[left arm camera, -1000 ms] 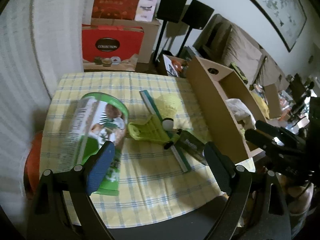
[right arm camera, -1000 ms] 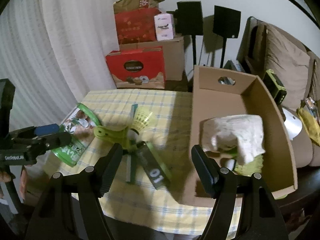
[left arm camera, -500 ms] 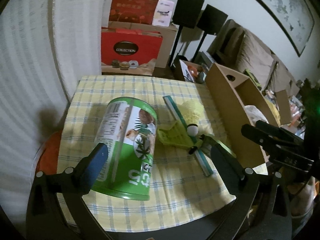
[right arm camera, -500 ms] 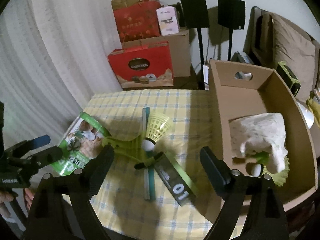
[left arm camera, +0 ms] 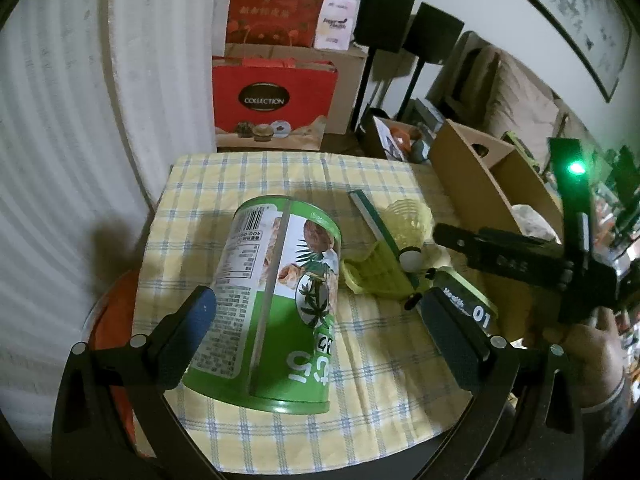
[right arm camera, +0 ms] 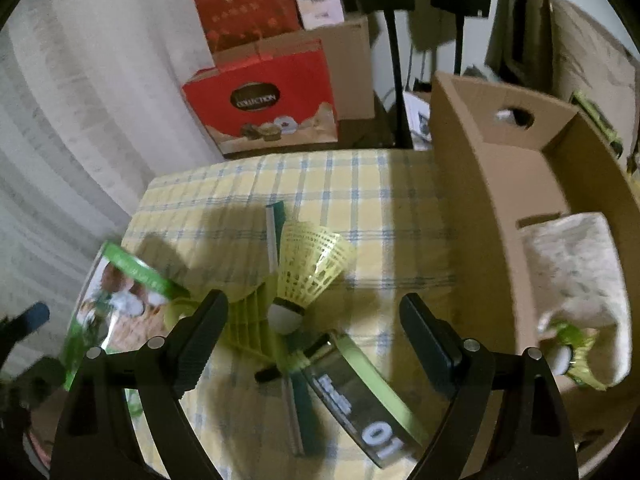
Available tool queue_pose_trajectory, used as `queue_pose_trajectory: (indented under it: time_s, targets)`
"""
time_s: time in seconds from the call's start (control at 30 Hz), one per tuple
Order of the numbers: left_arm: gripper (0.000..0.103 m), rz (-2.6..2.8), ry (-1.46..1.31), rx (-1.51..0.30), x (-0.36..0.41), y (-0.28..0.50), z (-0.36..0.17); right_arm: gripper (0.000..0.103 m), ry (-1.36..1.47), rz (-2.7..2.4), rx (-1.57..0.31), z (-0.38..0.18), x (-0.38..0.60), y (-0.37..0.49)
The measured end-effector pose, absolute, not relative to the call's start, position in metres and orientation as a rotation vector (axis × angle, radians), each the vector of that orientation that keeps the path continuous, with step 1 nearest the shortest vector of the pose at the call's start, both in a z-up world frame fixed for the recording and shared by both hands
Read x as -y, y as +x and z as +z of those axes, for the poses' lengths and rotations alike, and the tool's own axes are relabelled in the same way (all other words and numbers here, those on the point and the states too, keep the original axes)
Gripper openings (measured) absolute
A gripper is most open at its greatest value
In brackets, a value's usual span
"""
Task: Organize objects
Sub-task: 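Reach the right gripper to the shuttlecock on the green racket and grasp it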
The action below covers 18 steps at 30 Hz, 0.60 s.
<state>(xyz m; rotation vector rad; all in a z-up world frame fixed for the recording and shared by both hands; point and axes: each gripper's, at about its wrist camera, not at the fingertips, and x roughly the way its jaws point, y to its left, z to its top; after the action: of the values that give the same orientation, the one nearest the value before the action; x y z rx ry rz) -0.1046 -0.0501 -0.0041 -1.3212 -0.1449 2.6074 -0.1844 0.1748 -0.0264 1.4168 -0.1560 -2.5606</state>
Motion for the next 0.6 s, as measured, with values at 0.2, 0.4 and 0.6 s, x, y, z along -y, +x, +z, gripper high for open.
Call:
queue_pose_trajectory:
  time_s: [0.2, 0.4, 0.6]
  targets:
    - [0.102, 2.622, -1.297, 0.148, 0.047, -0.107, -0.007, 0.08, 1.49, -2.546, 0.163, -0.047, -0.166, -0.201]
    - [0.102, 2.596, -1.294, 0.189, 0.046, -0.109, -0.008, 0.066, 1.547, -2.515, 0.188, -0.064, -0.16, -0.213]
    - [0.102, 2.56, -1.286, 0.207, 0.042, -0.107, -0.007, 0.041, 1.599, -2.468, 0.24, -0.08, -0.16, -0.221]
